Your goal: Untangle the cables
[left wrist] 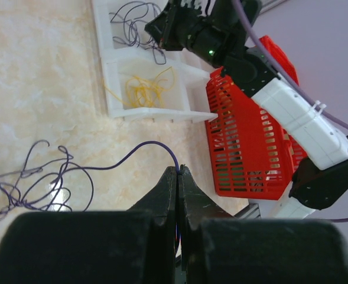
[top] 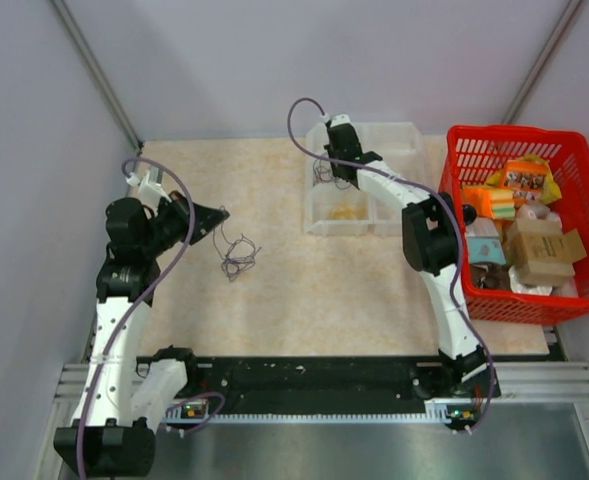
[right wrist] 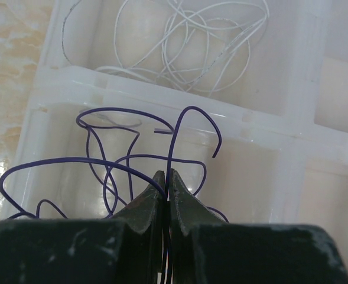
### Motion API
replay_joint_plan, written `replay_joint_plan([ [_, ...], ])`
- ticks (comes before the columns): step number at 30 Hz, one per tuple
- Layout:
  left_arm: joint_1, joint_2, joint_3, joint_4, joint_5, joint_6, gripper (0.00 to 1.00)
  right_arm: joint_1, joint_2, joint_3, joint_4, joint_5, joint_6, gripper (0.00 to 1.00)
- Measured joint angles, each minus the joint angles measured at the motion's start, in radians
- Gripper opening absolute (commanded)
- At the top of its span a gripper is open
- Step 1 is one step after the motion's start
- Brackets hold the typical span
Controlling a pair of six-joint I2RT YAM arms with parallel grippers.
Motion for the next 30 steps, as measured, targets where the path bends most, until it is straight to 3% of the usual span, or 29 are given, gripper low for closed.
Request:
replay_joint_plan([
  [3, 0.0, 0.004, 0.048, 0.0, 0.016, 0.0, 0.0, -0.006, 0.011, 0.025, -0.008, -0.001, 0.0, 0.0],
  [5, 0.0, 0.004, 0.075, 0.0, 0.023, -0.001, 0.0, -0.014, 0.028, 0.056, -0.015, -0.001, 0.0, 0.09],
  [10, 0.0, 0.011, 0.148, -0.016, 0.039, -0.003, 0.0, -0.035, 0.029, 0.059, -0.039, -0.024, 0.003, 0.43],
  [19, 0.0, 0.071, 0.205, -0.019, 0.055, -0.016, 0.0, -0.039, -0.023, 0.123, -0.19, -0.061, -0.015, 0.7],
  [26, 0.0, 0.103, 0.205, -0.019, 0.084, -0.05, 0.0, -0.031, -0.24, 0.067, -0.301, -0.113, 0.021, 0.74],
  [30, 0.0, 0.104, 0.205, -0.02, 0.093, -0.059, 0.0, 0.015, -0.488, -0.142, -0.277, -0.235, 0.038, 0.77],
])
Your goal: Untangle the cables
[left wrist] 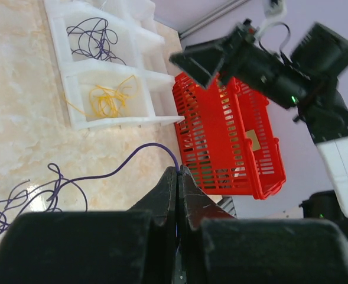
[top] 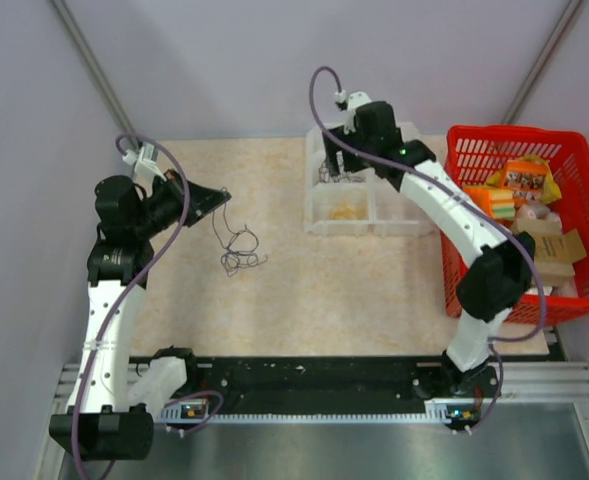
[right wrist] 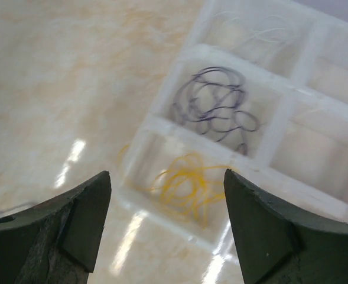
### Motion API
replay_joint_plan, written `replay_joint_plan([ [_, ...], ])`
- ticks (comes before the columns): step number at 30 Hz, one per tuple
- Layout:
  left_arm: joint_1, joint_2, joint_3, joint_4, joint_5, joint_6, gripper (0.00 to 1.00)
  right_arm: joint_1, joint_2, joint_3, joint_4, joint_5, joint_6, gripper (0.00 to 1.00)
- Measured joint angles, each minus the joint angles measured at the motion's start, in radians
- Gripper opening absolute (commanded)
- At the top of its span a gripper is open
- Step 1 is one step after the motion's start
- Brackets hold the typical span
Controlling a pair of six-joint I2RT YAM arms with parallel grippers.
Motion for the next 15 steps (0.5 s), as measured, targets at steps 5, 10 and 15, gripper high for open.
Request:
replay_joint_plan([
  [5, 0.0, 0.0, 0.0, 0.0, 0.013, -0.009, 0.0, 0.208, -0.235, -0.301, 0.166, -0.23, 0.026, 0.71],
  [10, 0.0, 0.0, 0.0, 0.0, 0.029, -0.023, 0.0, 0.36, -0.269, -0.497, 0.375, -0.449, 0.266, 0.62],
  [15, 0.0, -0.003, 0.0, 0.0, 0.034, -0.031, 0.0, 0.358, -0.243, -0.529, 0.444, -0.478, 0.494, 0.59],
])
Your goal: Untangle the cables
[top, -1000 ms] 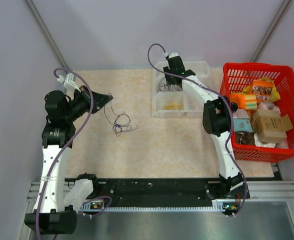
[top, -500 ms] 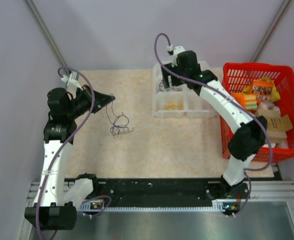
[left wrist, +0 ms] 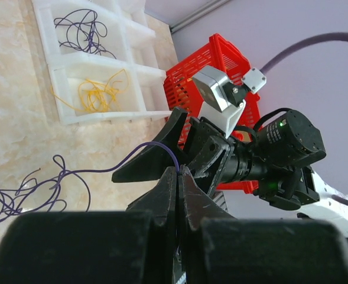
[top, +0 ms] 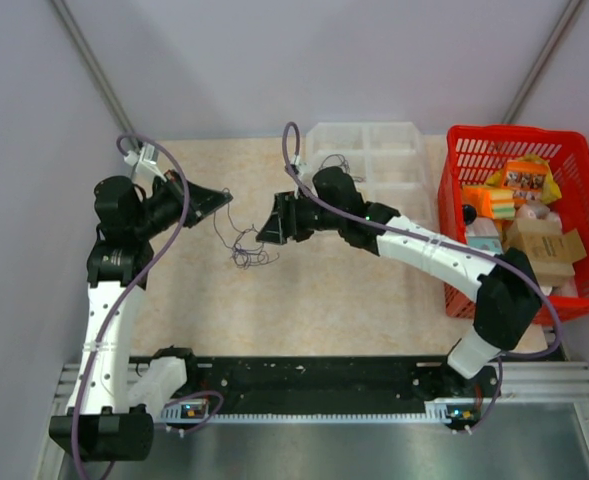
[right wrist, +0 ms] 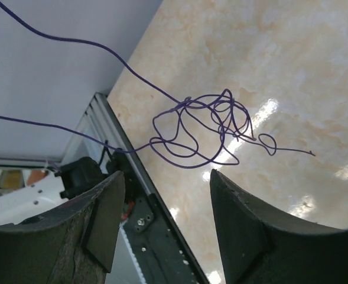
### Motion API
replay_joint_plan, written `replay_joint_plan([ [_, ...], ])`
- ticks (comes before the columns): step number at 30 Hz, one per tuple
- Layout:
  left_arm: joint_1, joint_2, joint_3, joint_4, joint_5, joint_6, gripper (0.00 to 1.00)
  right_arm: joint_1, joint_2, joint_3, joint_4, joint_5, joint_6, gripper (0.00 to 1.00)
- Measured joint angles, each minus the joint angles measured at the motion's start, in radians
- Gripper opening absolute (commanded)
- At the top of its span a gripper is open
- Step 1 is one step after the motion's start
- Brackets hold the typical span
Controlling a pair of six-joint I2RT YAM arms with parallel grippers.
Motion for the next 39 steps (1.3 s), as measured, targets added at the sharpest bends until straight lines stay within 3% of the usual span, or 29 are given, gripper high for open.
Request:
replay_joint_plan([
  [13, 0.0, -0.022, 0.0, 0.003, 0.016, -0.029, 0.0, 0.002, 0.132, 0.001, 0.074, 0.002, 0.338, 0.55],
  [16, 0.0, -0.026, 0.0, 0.006, 0.018, -0.035, 0.0, 0.007, 0.168, 0.001, 0.112, -0.013, 0.383, 0.42],
  [20, 0.0, -0.026, 0.0, 0.01, 0.021, -0.043, 0.0, 0.018, 0.204, 0.002, 0.176, -0.04, 0.431, 0.0],
  [24, 0.0, -0.03, 0.01, -0.025, -0.009, 0.001, 0.0, 0.011, 0.192, -0.02, 0.18, -0.011, 0.417, 0.0],
  [31, -0.005, -0.058, 0.281, -0.324, -0.376, 0.239, 0.0, -0.115, -0.1, -0.299, -0.007, 0.285, 0.194, 0.0],
  [35, -0.004, -0.143, 0.375, -0.373, -0.617, 0.323, 0.0, -0.217, -0.257, -0.415, -0.071, 0.423, 0.098, 0.0],
  [39, -0.004, -0.191, 0.442, -0.391, -0.739, 0.367, 0.0, -0.258, -0.296, -0.478, -0.098, 0.495, 0.051, 0.0],
])
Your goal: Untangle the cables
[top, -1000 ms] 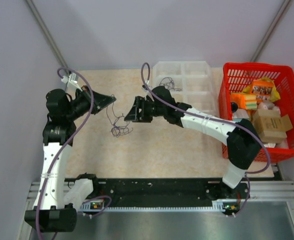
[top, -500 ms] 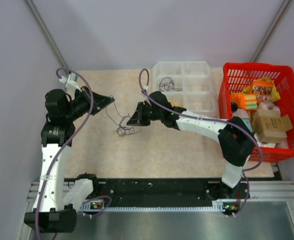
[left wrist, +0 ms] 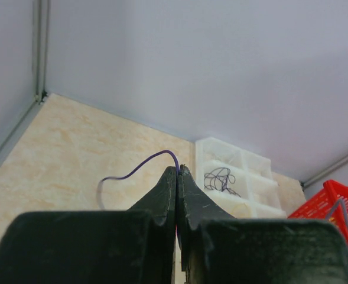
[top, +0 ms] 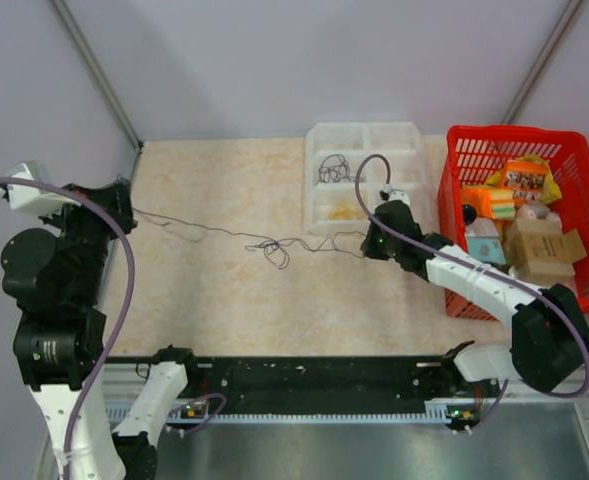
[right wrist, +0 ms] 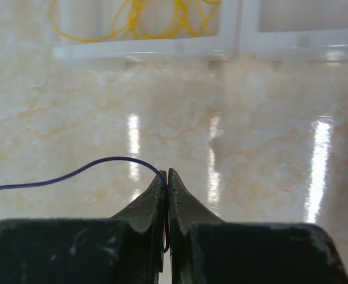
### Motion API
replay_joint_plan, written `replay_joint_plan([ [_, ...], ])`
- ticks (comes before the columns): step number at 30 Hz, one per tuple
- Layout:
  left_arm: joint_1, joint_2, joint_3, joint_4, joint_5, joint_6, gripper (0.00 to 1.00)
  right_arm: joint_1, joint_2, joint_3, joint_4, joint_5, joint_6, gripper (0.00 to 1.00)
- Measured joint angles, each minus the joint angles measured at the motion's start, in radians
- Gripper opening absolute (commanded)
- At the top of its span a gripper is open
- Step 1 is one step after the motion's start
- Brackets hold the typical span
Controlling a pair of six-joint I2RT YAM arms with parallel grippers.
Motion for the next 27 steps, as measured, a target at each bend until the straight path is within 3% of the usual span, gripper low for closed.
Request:
replay_joint_plan([
  [6, 0.0, 0.026, 0.13, -0.042, -0.159, 0.071, 0.0, -0.053, -0.001, -0.056, -0.072, 0.124, -0.06, 0.0],
  [10, 0.0, 0.064, 0.296, -0.058, -0.27, 0.136, 0.0, -0.056, 0.002, -0.056, -0.077, 0.182, -0.09, 0.0],
  [15, 0.0, 0.076, 0.494, 0.005, -0.415, 0.237, 0.0, -0.06, 0.05, -0.058, -0.076, 0.241, -0.1, 0.0],
  [19, -0.001, 0.074, 0.592, 0.072, -0.451, 0.29, 0.0, -0.07, 0.062, -0.098, -0.071, 0.296, -0.1, 0.0],
  [24, -0.008, 0.074, 0.622, 0.118, -0.477, 0.322, 0.0, -0.099, 0.061, -0.115, -0.06, 0.289, -0.141, 0.0],
  [27, -0.009, 0.062, 0.524, 0.159, -0.419, 0.281, 0.0, -0.087, 0.041, -0.113, -0.047, 0.212, -0.184, 0.0],
])
